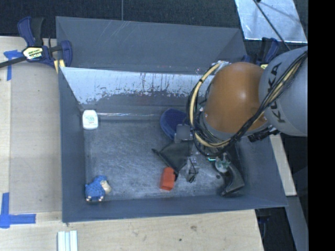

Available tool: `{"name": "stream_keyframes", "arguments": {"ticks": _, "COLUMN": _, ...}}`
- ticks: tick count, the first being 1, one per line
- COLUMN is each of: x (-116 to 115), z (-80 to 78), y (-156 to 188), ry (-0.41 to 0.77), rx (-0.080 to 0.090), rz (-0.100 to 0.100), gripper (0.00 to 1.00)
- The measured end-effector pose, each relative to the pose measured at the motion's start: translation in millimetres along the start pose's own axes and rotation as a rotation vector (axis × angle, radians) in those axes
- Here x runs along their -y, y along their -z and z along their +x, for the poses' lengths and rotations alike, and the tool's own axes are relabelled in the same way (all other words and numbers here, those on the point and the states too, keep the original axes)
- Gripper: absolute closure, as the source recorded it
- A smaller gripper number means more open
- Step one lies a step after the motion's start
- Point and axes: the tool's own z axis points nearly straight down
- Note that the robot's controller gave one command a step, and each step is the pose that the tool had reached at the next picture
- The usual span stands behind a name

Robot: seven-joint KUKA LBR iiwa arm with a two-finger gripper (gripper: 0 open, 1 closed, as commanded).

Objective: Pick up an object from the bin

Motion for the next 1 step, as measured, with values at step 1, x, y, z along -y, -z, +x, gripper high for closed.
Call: {"name": "stream_keyframes", "arguments": {"ticks": 1, "x": -6.0, "z": -38.2, "y": -91.2, "ry": 0.511, "rx": 0.004, "rz": 0.0, "gripper": 0.0}}
